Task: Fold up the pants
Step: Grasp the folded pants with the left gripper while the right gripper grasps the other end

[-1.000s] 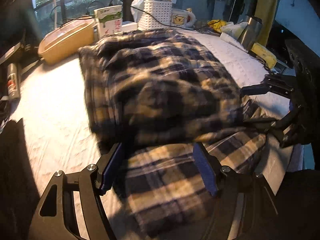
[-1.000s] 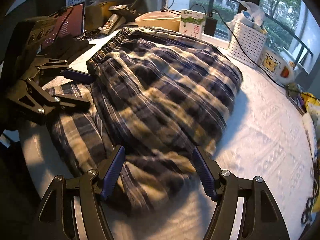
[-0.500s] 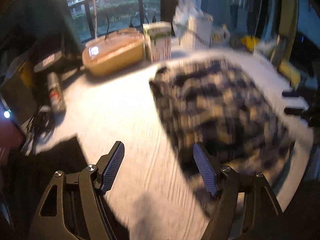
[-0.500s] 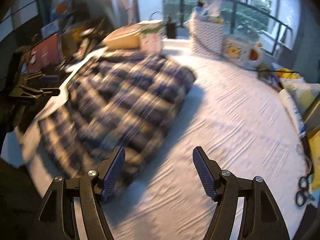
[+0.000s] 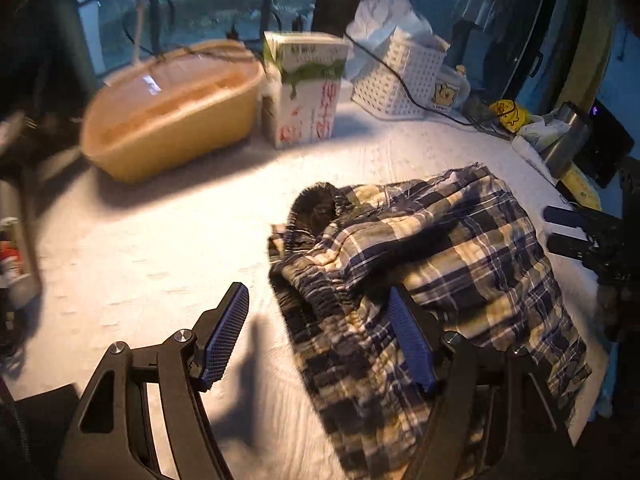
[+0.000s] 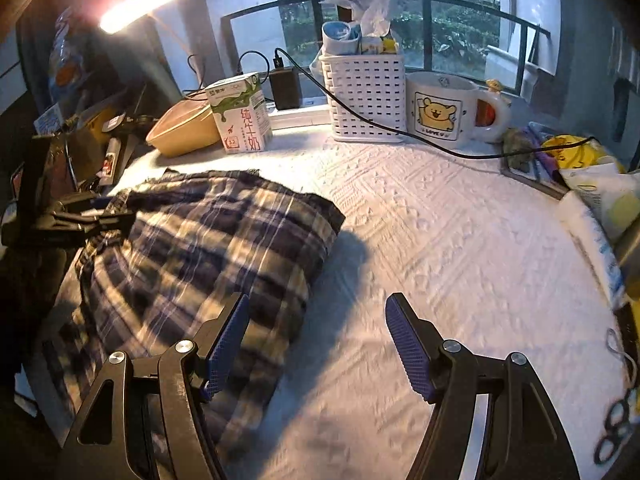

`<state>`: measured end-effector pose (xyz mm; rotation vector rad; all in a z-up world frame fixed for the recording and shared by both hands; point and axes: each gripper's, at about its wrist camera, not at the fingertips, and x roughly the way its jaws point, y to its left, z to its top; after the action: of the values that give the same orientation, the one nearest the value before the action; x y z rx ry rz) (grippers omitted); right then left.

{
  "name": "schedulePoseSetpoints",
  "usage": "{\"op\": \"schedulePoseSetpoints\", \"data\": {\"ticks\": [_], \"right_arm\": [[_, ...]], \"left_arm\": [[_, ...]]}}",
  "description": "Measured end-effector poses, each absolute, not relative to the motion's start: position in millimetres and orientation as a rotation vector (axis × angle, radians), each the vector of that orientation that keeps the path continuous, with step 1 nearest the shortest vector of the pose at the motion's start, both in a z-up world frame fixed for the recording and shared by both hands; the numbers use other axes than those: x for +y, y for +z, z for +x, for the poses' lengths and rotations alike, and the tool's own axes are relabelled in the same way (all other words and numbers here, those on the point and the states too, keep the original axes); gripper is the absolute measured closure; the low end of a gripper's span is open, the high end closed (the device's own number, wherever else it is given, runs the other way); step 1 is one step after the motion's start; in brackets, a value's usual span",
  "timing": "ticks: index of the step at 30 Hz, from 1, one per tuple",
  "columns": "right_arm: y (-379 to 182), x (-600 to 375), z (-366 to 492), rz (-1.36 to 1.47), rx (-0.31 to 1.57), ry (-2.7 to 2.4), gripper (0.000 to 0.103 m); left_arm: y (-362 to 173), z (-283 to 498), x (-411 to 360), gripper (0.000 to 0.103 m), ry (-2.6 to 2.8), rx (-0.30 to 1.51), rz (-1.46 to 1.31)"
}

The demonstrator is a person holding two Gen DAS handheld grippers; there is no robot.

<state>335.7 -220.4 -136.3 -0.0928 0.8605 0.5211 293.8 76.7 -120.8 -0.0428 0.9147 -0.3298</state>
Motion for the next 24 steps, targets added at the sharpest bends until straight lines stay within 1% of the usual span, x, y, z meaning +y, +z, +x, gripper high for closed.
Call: {"op": "schedulePoseSetpoints", "data": {"ticks": [4,14,15,16,17,20,21,22,23,24], "right_arm": [[-150.2,-212.8,359.2,-0.059,0.886,0.538,0.031],[-160.4,-199.7,390.0,0.018,0.902,0.619,0.028],[-160.3,-198.0,392.4,0.025,0.903,0.628,0.028],[-159.9,-197.3,393.7,0.030,0.903,0.635,0.028],[-160.4,-195.1,396.1,0.037,0.903,0.652,0.028],[-160.7,-186.6,398.5,0.027,0.906,0.686,0.028],[-160.8,-182.5,398.8,0.018,0.907,0.702,0.028],[-161.2,-178.8,398.7,0.008,0.908,0.712,0.031],[-161.5,-174.2,398.3,-0.007,0.909,0.722,0.038],[-162.2,-171.6,398.0,-0.017,0.912,0.729,0.041]], "left_arm": [[-130.2,309.5,79.5,0.031,-0.376,0.930,-0.090],[-132.0,329.0,61.1,0.032,-0.387,0.888,-0.008],[-131.9,329.1,58.8,0.036,-0.384,0.887,0.001],[-131.2,328.3,57.1,0.048,-0.396,0.889,-0.001],[-130.4,327.1,56.9,0.063,-0.412,0.892,-0.003],[-129.8,322.5,51.4,0.071,-0.431,0.885,0.018],[-129.5,322.0,51.5,0.073,-0.429,0.881,0.014],[-128.8,321.6,52.1,0.075,-0.422,0.877,0.002],[-127.9,320.1,52.1,0.077,-0.412,0.868,-0.005],[-127.3,319.1,50.6,0.077,-0.405,0.860,-0.004]]}}
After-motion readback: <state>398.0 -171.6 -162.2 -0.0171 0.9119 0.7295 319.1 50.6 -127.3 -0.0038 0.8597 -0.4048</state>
